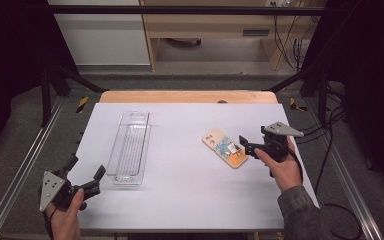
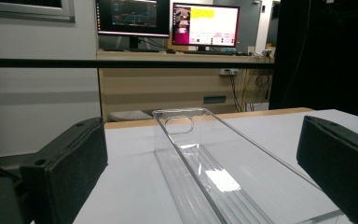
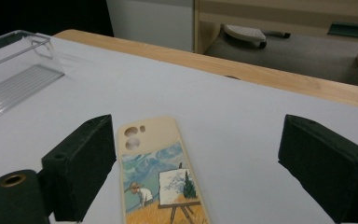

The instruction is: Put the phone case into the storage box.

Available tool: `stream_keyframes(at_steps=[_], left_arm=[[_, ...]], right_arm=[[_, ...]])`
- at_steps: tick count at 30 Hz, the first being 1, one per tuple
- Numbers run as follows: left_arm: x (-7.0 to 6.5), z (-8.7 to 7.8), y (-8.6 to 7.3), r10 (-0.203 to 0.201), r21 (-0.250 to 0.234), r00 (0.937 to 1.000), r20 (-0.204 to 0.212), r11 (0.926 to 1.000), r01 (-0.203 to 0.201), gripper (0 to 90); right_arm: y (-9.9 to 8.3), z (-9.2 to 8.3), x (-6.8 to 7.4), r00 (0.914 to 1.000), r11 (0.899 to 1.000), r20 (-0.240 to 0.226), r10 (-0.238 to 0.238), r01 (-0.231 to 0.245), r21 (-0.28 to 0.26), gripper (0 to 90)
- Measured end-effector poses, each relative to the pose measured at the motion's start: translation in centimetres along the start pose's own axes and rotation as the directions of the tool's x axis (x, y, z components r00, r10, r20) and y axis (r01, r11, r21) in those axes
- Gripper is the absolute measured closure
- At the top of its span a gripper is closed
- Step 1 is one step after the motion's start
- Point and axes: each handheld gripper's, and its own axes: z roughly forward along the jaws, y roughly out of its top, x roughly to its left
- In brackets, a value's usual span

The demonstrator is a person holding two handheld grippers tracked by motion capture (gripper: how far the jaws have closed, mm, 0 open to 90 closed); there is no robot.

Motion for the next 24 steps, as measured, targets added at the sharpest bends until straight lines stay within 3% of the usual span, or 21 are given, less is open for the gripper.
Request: stream_keyframes(at_steps=[3,4,6,10,16,24], left_arm=[[-0.1,0.0,0.1,0.002,-0.002,1.0,0.0,1.0,-0.002,1.6],[-0.1,0.1,0.1,-0.001,-0.002,1.0,0.006,1.0,0.001,1.7],[-0.2,0.3,0.0,0.007,0.003,0.9999,0.016,1.0,-0.007,1.8],[-0.2,0.5,-0.1,0.004,0.011,0.9998,0.019,0.9999,-0.004,2.0],[-0.1,0.8,-0.3,-0.004,0.016,0.9997,0.022,0.9999,0.004,2.2],[-0.2,1.6,-0.5,-0.013,0.017,0.9991,0.039,0.9998,0.012,2.7]], right_arm=[[1.3,0.6,-0.9,0.9996,0.999,0.019,0.023,-0.023,0.025,18.2],[1.9,1.0,-1.5,0.9988,0.998,0.039,0.031,-0.033,0.052,24.9],[2.2,1.1,-1.7,0.9986,0.998,0.041,0.034,-0.036,0.057,26.1],[3.1,2.5,-2.3,0.9984,0.995,0.055,0.013,-0.019,0.099,38.1],[3.0,4.2,-2.5,0.9982,0.99,0.06,0.005,-0.013,0.141,47.0],[2.5,5.8,-2.8,0.998,0.988,0.063,-0.01,0.0,0.157,60.4]])
